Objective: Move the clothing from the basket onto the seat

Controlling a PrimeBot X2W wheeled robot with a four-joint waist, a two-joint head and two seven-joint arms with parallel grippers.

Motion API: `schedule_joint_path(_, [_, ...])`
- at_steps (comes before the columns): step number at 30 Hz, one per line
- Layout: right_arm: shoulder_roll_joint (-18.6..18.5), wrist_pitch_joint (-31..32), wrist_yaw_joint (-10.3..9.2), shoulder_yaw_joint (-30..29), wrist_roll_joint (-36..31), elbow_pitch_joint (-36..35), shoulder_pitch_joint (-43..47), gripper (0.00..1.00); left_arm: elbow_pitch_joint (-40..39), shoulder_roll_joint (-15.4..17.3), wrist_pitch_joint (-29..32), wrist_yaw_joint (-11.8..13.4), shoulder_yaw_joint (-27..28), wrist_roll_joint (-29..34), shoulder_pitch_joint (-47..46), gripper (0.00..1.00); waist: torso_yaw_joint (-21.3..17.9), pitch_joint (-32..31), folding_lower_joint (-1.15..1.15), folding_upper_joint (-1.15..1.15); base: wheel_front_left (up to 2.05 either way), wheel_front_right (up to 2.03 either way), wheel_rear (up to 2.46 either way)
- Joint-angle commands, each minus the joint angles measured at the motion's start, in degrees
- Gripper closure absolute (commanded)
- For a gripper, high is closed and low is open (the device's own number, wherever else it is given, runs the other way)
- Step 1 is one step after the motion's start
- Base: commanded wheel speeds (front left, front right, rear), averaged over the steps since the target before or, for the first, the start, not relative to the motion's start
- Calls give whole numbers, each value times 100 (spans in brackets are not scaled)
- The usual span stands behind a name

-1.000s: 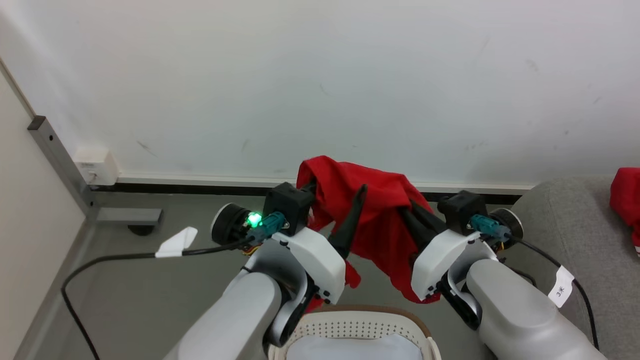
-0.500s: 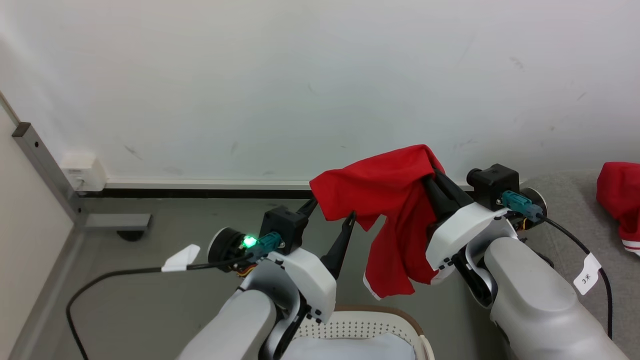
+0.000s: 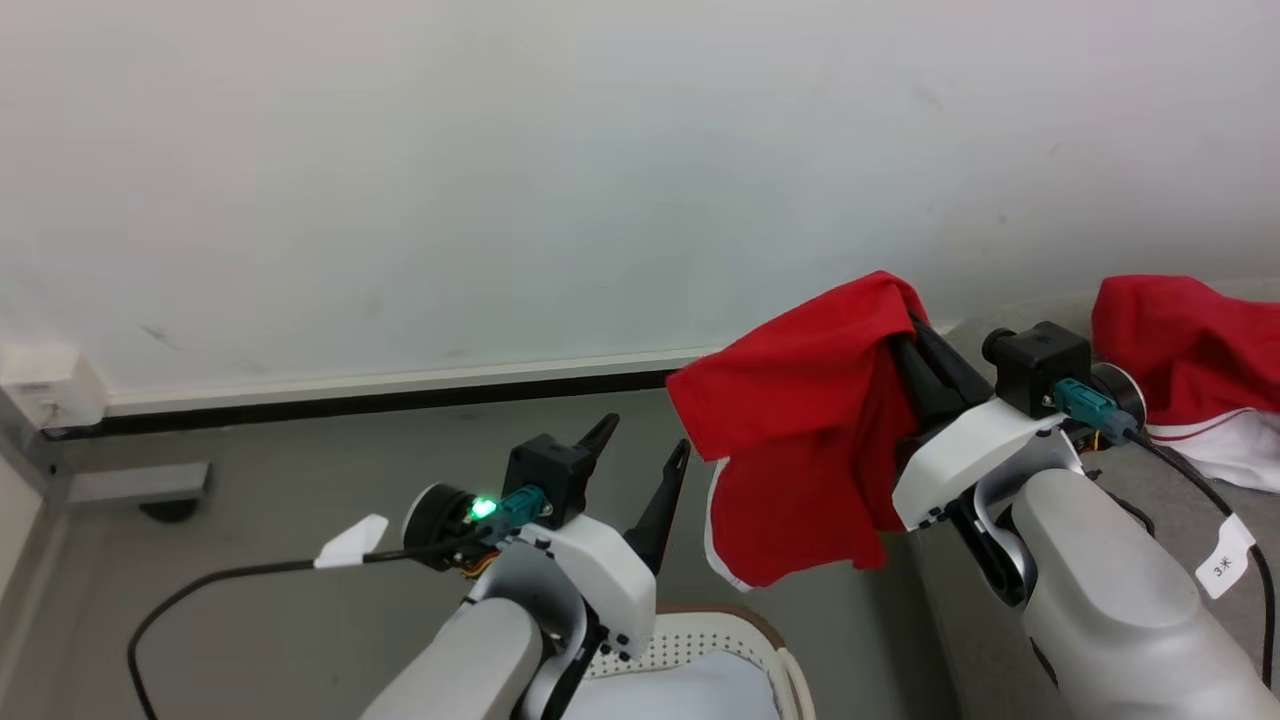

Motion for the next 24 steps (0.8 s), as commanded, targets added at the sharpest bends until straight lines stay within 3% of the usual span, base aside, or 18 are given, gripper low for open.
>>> schedule_joint_path(1, [-49, -22, -15, -10, -74, -66, 90, 100, 14, 45, -70, 24, 12, -48, 59, 0, -213, 53, 0, -1, 0, 0, 0])
schedule_joint_path(18, [-507, -18, -15, -247, -75, -837, 411, 100, -395, 95, -50, -15, -231, 5, 177, 0, -1567, 253, 0, -1, 0, 0, 0])
schedule_joint_path(24, [-660, -18, -15, -328, 8, -1034, 493, 100, -638, 94, 50, 3, -336, 68, 147, 0, -1827, 460, 0, -1, 0, 0, 0])
